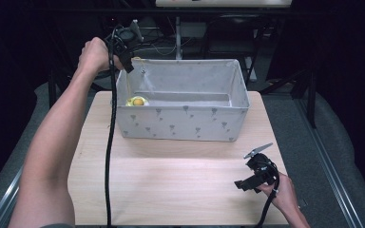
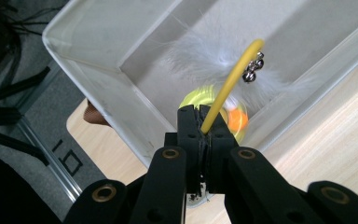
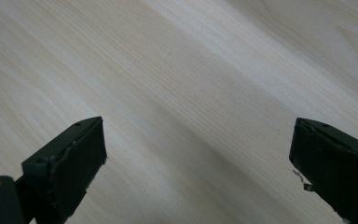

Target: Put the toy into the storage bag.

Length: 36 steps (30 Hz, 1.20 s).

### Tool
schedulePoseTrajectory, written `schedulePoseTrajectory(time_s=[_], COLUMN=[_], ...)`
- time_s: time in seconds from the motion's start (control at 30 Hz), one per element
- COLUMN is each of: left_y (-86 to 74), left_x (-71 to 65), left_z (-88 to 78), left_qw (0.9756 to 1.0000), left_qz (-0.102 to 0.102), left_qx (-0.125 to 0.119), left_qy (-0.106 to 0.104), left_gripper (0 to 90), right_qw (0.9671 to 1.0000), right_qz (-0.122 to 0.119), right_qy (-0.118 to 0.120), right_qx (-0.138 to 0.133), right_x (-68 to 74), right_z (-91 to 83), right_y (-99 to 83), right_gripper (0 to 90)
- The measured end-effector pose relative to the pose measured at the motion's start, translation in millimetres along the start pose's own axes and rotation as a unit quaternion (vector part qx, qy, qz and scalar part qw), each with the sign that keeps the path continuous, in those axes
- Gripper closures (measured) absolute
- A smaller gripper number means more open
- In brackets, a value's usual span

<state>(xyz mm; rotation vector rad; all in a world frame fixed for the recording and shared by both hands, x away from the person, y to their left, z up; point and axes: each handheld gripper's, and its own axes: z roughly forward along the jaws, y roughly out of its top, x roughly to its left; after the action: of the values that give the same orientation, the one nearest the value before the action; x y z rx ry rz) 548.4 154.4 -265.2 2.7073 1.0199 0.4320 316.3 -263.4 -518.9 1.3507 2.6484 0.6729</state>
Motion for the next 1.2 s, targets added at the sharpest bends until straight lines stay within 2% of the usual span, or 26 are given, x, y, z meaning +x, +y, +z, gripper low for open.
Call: schedulePoseTrajectory(time_s=[0.1,0.23,0.47,0.63,0.7,0.73,0.97,1.0,1.07,1.2], left_y=[-3.0,-6.2,-14.6,-24.5,-27.4,-28.5,-35.2,-36.2,-39.9,-42.9], left_x=[2.0,0.8,1.4,4.7,6.5,6.9,4.9,5.1,5.5,5.3], left_z=[4.6,10.6,17.4,24.5,25.6,26.0,34.4,35.7,39.5,43.0], left_qw=[0.9999,0.9999,0.9999,0.9996,0.9993,0.9993,0.9992,0.9992,0.9987,0.9985], left_qz=[-0.007,-0.005,-0.009,-0.016,-0.021,-0.022,-0.023,-0.021,-0.029,-0.030], left_qx=[-0.006,0.004,0.008,0.014,0.011,0.012,0.019,0.020,0.018,0.024], left_qy=[-0.008,-0.007,-0.011,-0.021,-0.028,-0.028,-0.028,-0.029,-0.038,-0.038], left_gripper=[88.4,88.4,88.4,88.4,88.4,88.4,88.4,88.4,88.4,88.4], right_qw=[1.0000,1.0000,1.0000,0.9999,1.0000,0.9999,1.0000,0.9999,0.9999,0.9999], right_qz=[0.000,-0.001,-0.005,-0.006,-0.001,-0.004,0.000,-0.006,-0.002,-0.005], right_qy=[0.001,0.001,-0.002,-0.004,0.002,-0.001,0.003,-0.002,0.000,0.001], right_qx=[0.003,0.005,0.009,0.013,0.004,0.011,0.009,0.014,0.012,0.015], right_x=[-0.5,-0.8,-1.1,-0.8,-0.6,-1.4,-0.5,-0.9,-0.5,-1.1], right_z=[0.2,0.5,0.2,0.9,1.9,1.5,2.2,1.4,1.4,0.9], right_y=[0.1,-0.1,0.0,0.3,0.1,0.1,-0.1,0.1,-0.1,0.2], right_gripper=[3.5,3.5,3.5,3.6,3.6,3.6,3.6,3.6,3.6,3.6])
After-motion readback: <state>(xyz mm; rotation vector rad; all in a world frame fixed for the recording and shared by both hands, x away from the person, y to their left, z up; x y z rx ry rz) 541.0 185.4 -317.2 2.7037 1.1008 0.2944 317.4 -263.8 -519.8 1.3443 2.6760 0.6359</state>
